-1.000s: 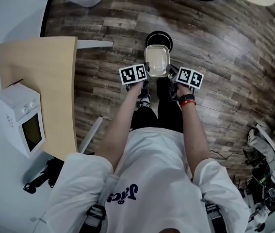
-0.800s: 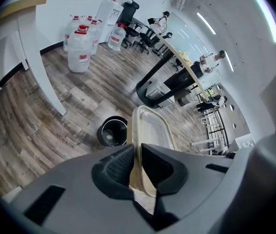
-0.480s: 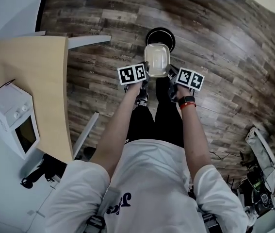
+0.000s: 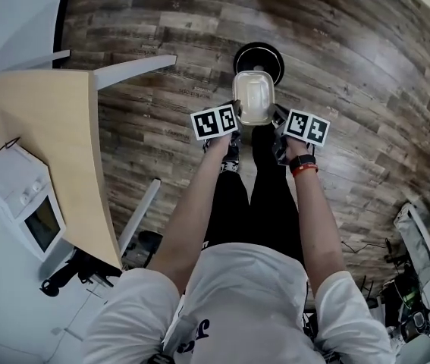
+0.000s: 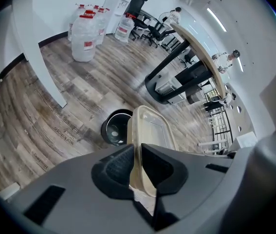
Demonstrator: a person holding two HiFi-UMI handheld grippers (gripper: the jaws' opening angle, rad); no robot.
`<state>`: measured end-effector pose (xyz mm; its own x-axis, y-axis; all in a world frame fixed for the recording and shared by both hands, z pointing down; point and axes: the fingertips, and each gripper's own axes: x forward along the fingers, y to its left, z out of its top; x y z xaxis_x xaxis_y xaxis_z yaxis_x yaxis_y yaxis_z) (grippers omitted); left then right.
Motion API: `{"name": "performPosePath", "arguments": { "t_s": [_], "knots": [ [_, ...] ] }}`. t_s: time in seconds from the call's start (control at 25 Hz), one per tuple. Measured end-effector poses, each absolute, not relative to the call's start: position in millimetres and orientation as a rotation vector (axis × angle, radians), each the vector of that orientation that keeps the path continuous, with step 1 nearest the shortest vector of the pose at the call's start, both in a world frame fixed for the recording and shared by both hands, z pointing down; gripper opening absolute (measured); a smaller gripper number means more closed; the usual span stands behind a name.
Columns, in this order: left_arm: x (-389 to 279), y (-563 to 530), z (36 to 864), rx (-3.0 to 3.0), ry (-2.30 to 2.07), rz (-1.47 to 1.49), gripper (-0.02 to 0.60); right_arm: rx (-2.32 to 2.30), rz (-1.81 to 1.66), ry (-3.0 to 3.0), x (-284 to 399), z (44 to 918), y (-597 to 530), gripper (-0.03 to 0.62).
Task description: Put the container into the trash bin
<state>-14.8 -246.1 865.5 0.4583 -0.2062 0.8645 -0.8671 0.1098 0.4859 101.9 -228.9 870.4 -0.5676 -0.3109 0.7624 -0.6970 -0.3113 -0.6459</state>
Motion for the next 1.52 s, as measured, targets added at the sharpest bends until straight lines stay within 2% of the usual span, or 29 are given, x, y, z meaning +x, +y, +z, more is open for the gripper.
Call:
{"name": "performPosePath", "arguments": {
  "t_s": [0.88,1.52],
  "knots": [
    [-13,-272,1035,1.433,-1.003,0.696,0.057,1.255,1.885,-1.612,102,1041,-249,0.061],
    [-9,-284,1129,1.379,-0.985,0.733,0.060,1.293,1.918,-1.511,106,1131,-261,0.061]
  ]
}}
